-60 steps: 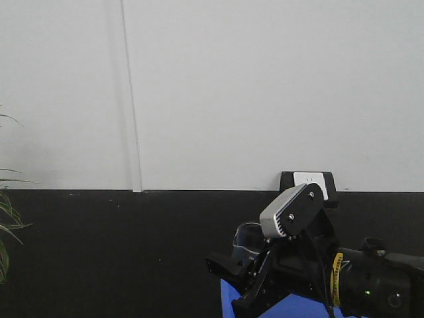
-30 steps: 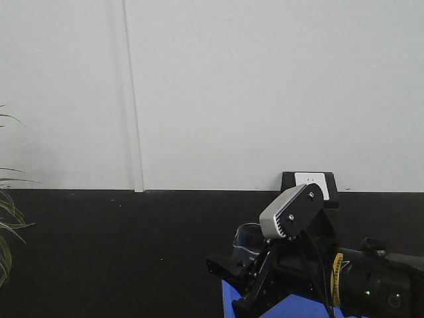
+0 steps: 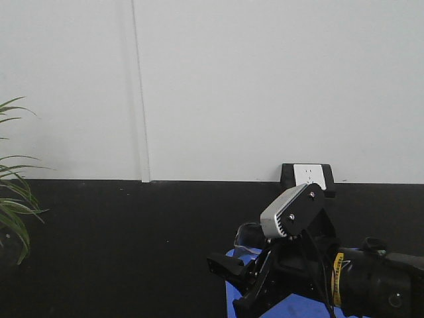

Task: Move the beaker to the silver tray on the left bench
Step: 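Drive the base to the bench with the silver tray, holding the beaker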

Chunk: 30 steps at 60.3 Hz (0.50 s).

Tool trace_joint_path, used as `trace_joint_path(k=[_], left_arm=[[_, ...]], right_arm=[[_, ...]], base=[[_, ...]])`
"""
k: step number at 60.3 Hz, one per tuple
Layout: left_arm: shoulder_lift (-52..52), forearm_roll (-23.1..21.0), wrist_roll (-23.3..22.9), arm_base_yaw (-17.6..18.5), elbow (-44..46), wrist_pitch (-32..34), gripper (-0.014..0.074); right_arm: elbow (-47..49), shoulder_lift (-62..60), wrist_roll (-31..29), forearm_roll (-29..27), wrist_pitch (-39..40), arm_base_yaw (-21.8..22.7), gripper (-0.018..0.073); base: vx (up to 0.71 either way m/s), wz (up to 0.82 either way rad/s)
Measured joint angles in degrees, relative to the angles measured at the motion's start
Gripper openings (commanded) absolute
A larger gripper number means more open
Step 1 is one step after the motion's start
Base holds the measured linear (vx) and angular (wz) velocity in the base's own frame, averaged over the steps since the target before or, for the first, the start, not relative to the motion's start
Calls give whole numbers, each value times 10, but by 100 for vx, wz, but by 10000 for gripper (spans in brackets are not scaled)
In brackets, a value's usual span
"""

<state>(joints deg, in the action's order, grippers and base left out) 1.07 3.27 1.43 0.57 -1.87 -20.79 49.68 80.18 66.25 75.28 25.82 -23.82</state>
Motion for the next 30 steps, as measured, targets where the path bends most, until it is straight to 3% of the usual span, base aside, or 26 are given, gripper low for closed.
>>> trace_joint_path(k=[30], left_arm=[[0, 0, 0, 0, 0, 0, 1]], right_arm=[[0, 0, 0, 0, 0, -1, -11]], base=[[-27, 3]])
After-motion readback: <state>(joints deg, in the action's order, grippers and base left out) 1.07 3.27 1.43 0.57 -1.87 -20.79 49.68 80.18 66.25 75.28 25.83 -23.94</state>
